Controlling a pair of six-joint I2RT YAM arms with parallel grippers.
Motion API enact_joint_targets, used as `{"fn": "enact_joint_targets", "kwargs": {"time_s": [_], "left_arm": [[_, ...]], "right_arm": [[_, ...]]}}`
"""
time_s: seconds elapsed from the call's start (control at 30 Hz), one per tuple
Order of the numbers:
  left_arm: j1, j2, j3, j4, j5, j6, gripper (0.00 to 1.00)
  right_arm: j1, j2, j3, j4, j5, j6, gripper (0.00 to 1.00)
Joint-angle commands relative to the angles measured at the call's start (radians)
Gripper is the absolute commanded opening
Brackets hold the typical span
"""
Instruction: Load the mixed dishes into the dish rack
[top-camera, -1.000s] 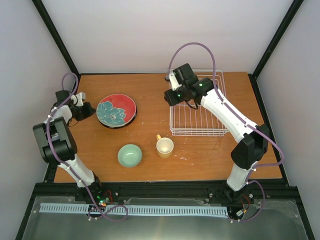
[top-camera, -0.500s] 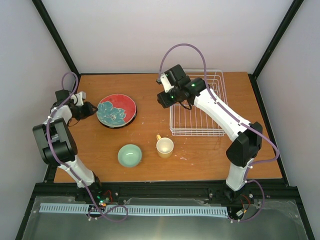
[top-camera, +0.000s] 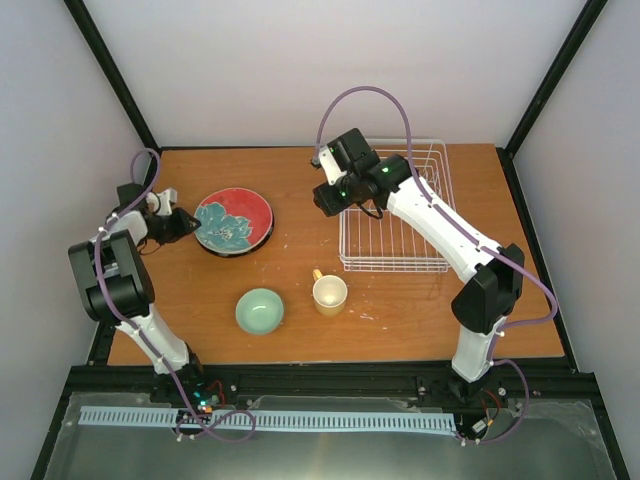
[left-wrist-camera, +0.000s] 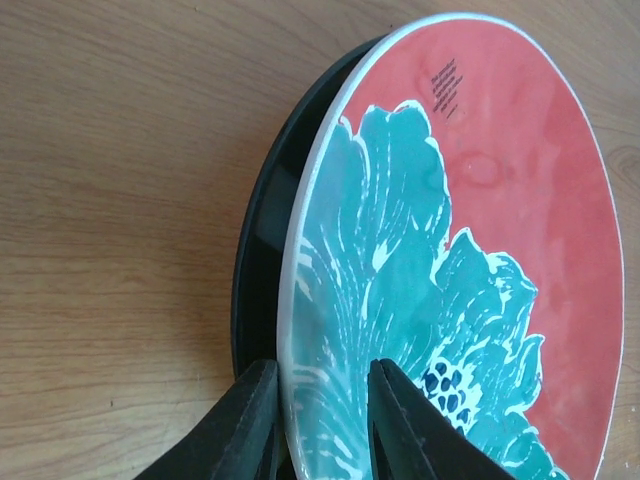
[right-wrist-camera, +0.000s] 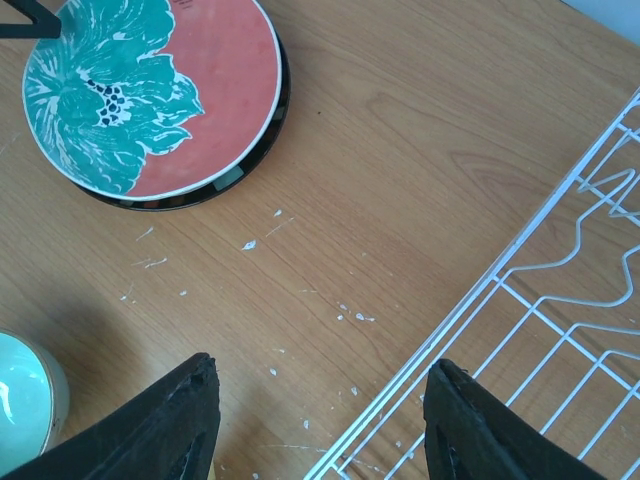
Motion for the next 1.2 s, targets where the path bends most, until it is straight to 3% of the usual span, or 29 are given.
{"fn": "enact_joint_targets", "kwargs": {"time_s": [0.0, 0.27, 0.4, 0.63, 0.83, 0.93, 1.17], "left_arm": [[-0.022, 0.031, 0.001, 0.006, 0.013, 0.028, 0.26], [-0.064, 0.068, 0.021, 0.009, 0.025, 0.027, 0.17], [-0.072, 0.079, 0.032, -0.003, 0.032, 0.033, 0.01], [-0.073, 0.013, 0.073, -0.048, 0.046, 0.019, 0.01], [-0.077, -0.047, 0.121, -0.114, 0.051, 0.003, 0.01], [-0.079, -0.089, 0.152, -0.157, 0.049, -0.010, 0.01], [-0.088, -0.138, 0.202, -0.205, 0.049, -0.056, 0.01]], "right_arm": [[0.009, 0.021, 0.038, -0.013, 0.001, -0.012, 0.56], [0.009, 0.038, 0.061, -0.021, 0.000, -0.017, 0.56], [0.009, 0.040, 0.060, -0.025, 0.001, -0.020, 0.55], [0.036, 0.033, 0.059, 0.010, 0.019, -0.073, 0.54], [0.182, 0.018, 0.009, 0.166, 0.227, -0.242, 0.58], [0.302, -0.027, -0.164, 0.402, 0.351, -0.431, 0.68], [0.419, -0.014, -0.330, 0.626, 0.390, -0.527, 0.77]]}}
